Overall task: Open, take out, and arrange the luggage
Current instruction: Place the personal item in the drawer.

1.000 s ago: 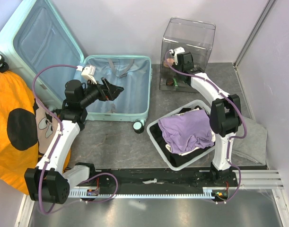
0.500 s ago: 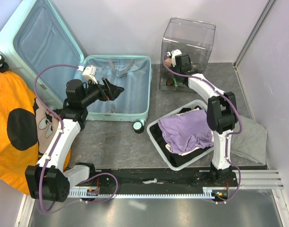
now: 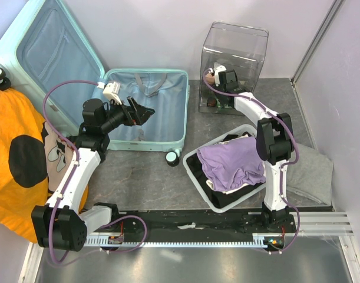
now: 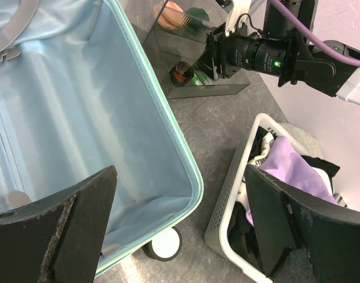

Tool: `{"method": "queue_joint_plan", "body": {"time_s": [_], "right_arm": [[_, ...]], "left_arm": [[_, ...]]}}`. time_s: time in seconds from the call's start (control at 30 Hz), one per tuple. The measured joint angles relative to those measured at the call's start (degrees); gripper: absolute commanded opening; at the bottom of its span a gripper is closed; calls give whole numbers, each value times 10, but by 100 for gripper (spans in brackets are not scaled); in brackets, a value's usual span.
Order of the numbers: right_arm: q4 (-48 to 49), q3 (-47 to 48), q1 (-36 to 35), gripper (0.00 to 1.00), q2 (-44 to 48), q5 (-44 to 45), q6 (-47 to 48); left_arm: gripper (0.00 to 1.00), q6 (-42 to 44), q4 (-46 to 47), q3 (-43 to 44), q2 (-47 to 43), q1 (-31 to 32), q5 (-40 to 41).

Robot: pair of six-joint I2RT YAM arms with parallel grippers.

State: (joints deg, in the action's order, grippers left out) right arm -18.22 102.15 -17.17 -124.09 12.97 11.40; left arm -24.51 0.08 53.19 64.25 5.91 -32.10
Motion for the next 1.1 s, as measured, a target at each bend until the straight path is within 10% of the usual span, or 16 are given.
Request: {"method": "queue_joint_plan", "body": {"time_s": [0.33, 0.63, 1.1], "right_arm": [[0, -4, 2, 49, 16, -23, -22], [130, -192, -3, 46, 255, -158, -159], [128, -252, -49, 44, 180, -222, -222]], "left_arm": [[95, 0, 0, 0, 0, 0, -2], [95, 0, 1, 0, 0, 0, -10], [95, 0, 5, 0, 0, 0, -12]]}}
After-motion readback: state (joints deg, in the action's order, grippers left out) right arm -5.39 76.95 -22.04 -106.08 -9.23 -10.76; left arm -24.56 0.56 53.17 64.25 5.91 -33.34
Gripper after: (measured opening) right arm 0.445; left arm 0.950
